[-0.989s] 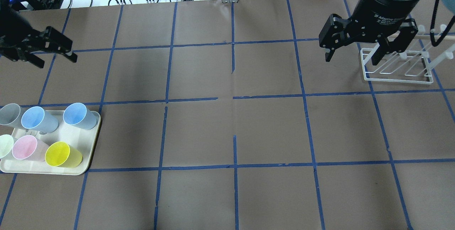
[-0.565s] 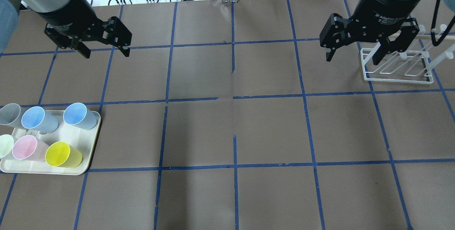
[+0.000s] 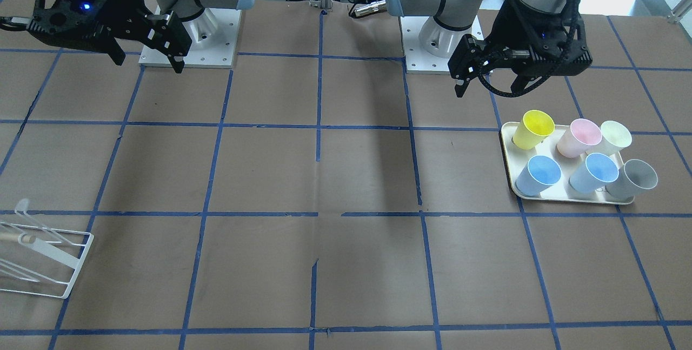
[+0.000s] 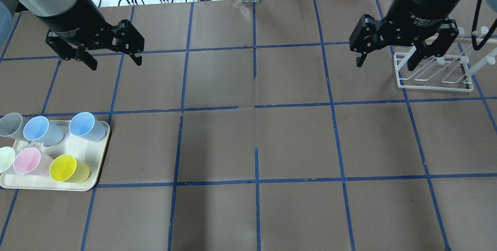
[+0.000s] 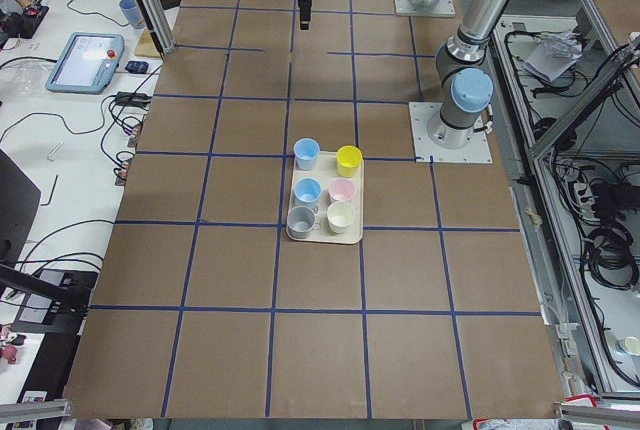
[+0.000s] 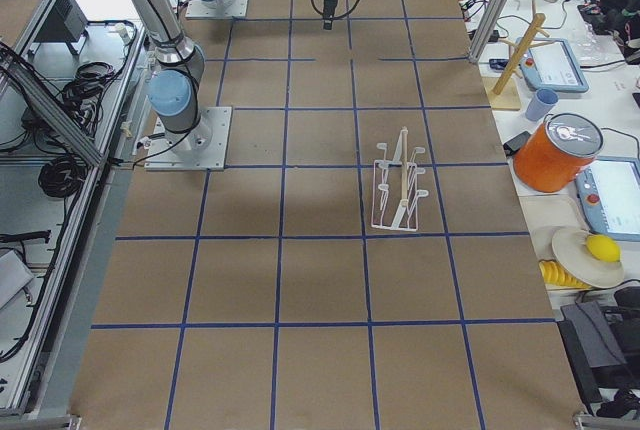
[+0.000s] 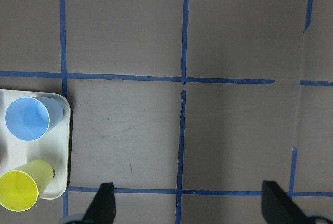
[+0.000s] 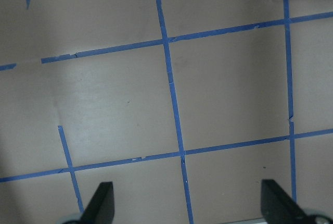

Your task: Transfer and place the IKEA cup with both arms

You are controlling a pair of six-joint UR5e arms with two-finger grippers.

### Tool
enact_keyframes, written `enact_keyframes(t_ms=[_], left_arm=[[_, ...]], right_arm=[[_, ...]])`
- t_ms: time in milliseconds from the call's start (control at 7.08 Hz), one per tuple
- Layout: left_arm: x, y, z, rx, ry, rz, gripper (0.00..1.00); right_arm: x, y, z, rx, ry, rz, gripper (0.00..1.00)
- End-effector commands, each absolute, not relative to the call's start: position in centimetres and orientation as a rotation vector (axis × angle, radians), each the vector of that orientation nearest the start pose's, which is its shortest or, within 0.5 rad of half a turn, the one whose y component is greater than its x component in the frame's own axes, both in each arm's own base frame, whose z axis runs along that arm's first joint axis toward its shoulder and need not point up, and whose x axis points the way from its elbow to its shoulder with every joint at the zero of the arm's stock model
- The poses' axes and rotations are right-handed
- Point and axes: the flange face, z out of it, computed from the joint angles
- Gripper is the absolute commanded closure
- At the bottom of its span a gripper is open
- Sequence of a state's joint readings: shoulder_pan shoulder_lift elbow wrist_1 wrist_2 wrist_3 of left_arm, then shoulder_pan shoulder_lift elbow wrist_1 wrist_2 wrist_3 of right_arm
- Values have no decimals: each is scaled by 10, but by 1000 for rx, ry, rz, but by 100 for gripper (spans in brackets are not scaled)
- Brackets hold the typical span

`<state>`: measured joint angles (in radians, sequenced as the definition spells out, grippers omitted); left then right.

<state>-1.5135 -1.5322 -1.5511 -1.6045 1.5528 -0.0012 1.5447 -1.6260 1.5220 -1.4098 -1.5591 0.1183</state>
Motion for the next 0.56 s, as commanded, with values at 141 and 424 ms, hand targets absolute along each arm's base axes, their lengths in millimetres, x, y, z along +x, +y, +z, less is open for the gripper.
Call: enact_keyframes(t_ms=[141, 424], left_arm=[[-107, -479, 519, -121, 3159, -32, 0], [-109, -476, 520, -119, 3168, -40, 0]], right_arm=[[121, -464, 523, 229, 3125, 94, 0], [121, -465, 522, 231, 3125, 92, 0]])
